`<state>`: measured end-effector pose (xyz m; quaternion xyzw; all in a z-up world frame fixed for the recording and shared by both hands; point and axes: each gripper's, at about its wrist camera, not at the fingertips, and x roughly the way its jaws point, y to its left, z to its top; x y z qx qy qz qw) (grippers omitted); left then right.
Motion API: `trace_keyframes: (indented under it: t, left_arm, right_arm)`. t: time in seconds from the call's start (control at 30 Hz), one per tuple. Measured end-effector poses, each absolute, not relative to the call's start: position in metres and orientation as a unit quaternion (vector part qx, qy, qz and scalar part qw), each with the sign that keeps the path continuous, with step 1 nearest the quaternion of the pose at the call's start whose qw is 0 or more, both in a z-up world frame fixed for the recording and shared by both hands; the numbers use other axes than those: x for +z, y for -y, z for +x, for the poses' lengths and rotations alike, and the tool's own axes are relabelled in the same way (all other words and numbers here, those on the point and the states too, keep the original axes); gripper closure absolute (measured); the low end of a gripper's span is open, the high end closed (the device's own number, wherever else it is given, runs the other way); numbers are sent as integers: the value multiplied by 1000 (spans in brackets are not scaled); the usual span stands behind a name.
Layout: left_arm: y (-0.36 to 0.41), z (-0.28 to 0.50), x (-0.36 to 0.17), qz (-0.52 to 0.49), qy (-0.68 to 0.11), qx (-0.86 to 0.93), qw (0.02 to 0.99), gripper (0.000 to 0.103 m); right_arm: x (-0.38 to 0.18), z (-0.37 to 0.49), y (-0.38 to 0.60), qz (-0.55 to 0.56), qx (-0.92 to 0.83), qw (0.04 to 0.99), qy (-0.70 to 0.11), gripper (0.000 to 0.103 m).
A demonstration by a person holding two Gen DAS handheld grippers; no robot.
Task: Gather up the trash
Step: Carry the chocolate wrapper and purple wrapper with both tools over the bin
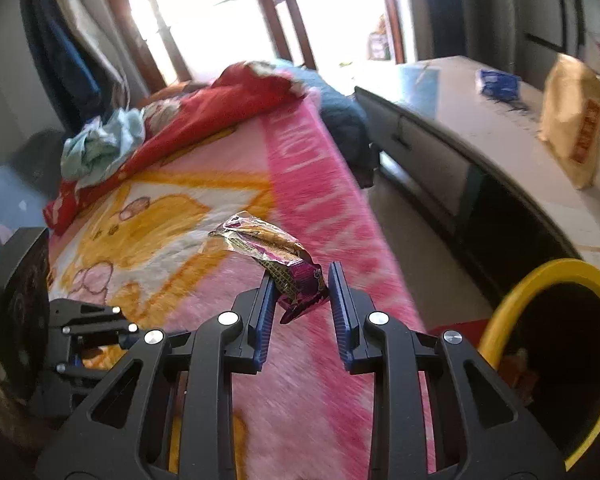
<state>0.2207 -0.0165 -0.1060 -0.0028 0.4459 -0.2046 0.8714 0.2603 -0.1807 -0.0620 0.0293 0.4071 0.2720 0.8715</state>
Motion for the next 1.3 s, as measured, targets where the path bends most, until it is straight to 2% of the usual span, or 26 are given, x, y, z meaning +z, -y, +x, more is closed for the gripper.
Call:
trace_keyframes:
  t: [0.47,1.3]
  left_arm:
    - [97,233,-77,3,-415,-259,872,90]
    - [199,245,-79,-4,-400,-316,860,89]
  right_arm:
    - [-64,229,297,92,157,897,-403,83]
    - [-103,199,404,155,9,890,-428,82]
